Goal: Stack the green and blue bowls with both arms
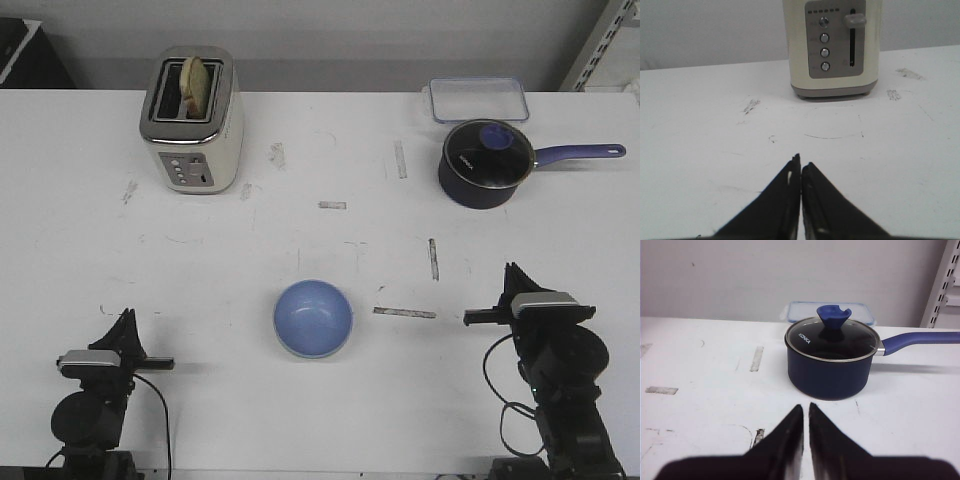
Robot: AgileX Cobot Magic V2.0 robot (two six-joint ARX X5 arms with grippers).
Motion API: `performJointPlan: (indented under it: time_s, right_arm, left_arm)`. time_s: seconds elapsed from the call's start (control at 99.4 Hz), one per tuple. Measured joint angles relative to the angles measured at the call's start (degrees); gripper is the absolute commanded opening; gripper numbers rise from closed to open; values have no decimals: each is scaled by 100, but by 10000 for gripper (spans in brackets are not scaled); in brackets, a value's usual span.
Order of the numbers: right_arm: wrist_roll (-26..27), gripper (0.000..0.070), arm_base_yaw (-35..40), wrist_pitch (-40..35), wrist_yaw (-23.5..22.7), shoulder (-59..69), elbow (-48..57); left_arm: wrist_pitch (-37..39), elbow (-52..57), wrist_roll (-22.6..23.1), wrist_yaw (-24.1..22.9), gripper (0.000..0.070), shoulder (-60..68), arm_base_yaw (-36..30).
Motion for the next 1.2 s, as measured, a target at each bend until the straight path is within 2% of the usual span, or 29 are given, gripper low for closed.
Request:
performJointPlan:
  time_s: [0.875, 1.056, 1.197]
  right_arm:
    - [-9, 9, 0, 9, 0, 0, 0]
    - [-229, 9, -17, -39, 79, -188, -44]
    - [-387, 9, -199, 85, 168, -634, -551]
  left_arm:
    - [4, 0, -2, 37, 2, 7, 28]
    - [7, 0, -2, 37, 2, 7, 28]
    - [4, 0, -2, 37, 2, 7, 28]
